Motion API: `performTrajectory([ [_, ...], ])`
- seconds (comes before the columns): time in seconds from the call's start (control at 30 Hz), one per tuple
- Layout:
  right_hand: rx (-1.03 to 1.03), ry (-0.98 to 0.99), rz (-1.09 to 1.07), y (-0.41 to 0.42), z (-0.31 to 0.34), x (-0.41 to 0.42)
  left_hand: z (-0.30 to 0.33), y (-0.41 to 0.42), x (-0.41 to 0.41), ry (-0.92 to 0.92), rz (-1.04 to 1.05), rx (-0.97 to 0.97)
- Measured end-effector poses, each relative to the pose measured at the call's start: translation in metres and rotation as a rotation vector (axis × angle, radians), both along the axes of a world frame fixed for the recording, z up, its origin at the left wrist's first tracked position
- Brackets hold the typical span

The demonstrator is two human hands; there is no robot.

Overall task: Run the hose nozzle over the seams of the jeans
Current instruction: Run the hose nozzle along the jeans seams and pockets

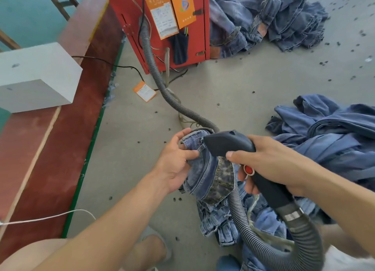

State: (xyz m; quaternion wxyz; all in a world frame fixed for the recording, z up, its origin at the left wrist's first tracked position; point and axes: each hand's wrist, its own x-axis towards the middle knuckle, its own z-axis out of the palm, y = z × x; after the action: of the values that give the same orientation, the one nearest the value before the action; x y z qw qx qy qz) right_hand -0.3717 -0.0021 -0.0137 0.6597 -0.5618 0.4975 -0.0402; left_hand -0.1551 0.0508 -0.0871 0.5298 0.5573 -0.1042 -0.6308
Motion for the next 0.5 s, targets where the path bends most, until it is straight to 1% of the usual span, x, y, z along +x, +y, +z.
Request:
performTrajectory([
  [0.07,0.023,-0.009,0.002,0.006,-0.002,0.004,0.0,-0.001,-0.007,-0.012,-0.002,-0.01],
  [0.17,0.063,0.0,-0.067,0.007,-0.008,0.013,-0.001,-0.002,-0.012,0.001,-0.009,-0.009],
  [0.33,0.134,-0.043,-0.379,-0.02,-0.014,0.015,0.0,-0.001,-0.016,0.026,-0.008,0.001],
  [0.4,0.142,-0.047,-0.362,-0.023,-0.014,0.007,0.001,-0.003,-0.014,0.047,0.026,-0.002],
  [0.5,0.111,-0.035,-0.163,-0.01,-0.017,0.004,-0.001,-0.007,-0.009,0.062,0.056,0.002],
])
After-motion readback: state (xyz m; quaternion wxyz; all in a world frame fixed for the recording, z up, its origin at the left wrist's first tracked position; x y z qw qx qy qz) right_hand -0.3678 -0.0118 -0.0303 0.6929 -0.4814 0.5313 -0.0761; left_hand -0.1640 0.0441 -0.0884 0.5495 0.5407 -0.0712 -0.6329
